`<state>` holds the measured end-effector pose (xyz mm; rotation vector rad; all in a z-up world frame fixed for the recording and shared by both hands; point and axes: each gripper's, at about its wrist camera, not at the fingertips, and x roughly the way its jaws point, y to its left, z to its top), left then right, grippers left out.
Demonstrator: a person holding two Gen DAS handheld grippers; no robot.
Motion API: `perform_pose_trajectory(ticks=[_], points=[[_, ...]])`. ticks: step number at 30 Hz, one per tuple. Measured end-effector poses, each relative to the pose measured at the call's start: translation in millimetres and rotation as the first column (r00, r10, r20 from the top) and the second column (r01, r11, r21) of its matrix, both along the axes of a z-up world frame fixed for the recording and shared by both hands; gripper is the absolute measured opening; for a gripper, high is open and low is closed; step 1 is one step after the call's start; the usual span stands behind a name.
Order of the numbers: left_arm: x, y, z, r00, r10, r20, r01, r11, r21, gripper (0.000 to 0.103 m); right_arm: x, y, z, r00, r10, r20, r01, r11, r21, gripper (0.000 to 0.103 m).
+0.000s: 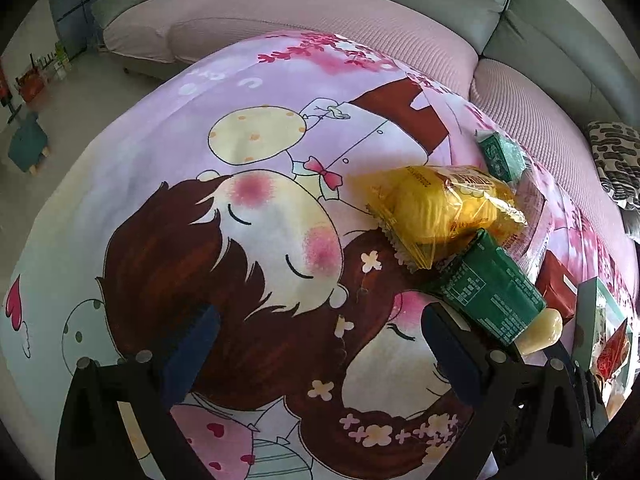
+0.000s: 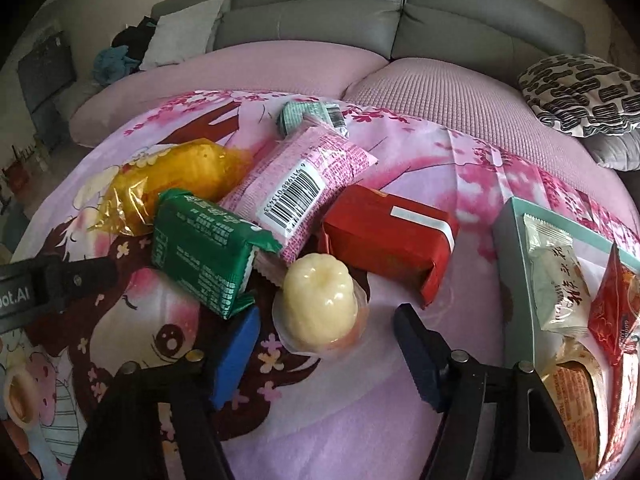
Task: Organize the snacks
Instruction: 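Grasp the green box with the left gripper while the right gripper grasps the cream pudding cup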
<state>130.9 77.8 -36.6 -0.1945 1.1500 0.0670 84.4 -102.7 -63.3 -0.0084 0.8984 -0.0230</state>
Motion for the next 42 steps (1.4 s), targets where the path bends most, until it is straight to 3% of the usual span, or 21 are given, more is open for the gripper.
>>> perform_pose_trajectory(ticks=[8, 16, 27, 31, 42], points=[[0, -4, 1, 1.0, -0.008, 0.005, 0.008, 1.0, 0.002, 0.101, 1, 2, 0, 1.0, 0.019, 0.019, -0.019, 1.0, 0.017, 0.05], [0, -9, 2, 0.999, -0.032, 0.009, 0.033, 0.999, -0.038, 0.101, -7, -1, 2, 0.999, 0.026, 0.018, -0.027, 0.999, 0.03, 0.049], [6, -36, 5, 0.997, -0.069, 0.025, 0.072, 0.98, -0.187, 0.101, -27, -16, 8, 1.0, -0.019, -0.008, 0.019, 0.999, 0.042, 0.049], [6, -42, 7, 0.996, -0.079, 0.032, 0.083, 0.984, -0.157, 0.101, -30, -20, 13, 1.0, -0.014, 0.0, 0.014, 0.998, 0.061, 0.049], [6, -51, 9, 0.995, -0.092, 0.044, 0.098, 0.979, -0.181, 0.1, -37, -42, 47, 0.993, -0.08, 0.087, 0.076, 0.996, 0.053, 0.049]])
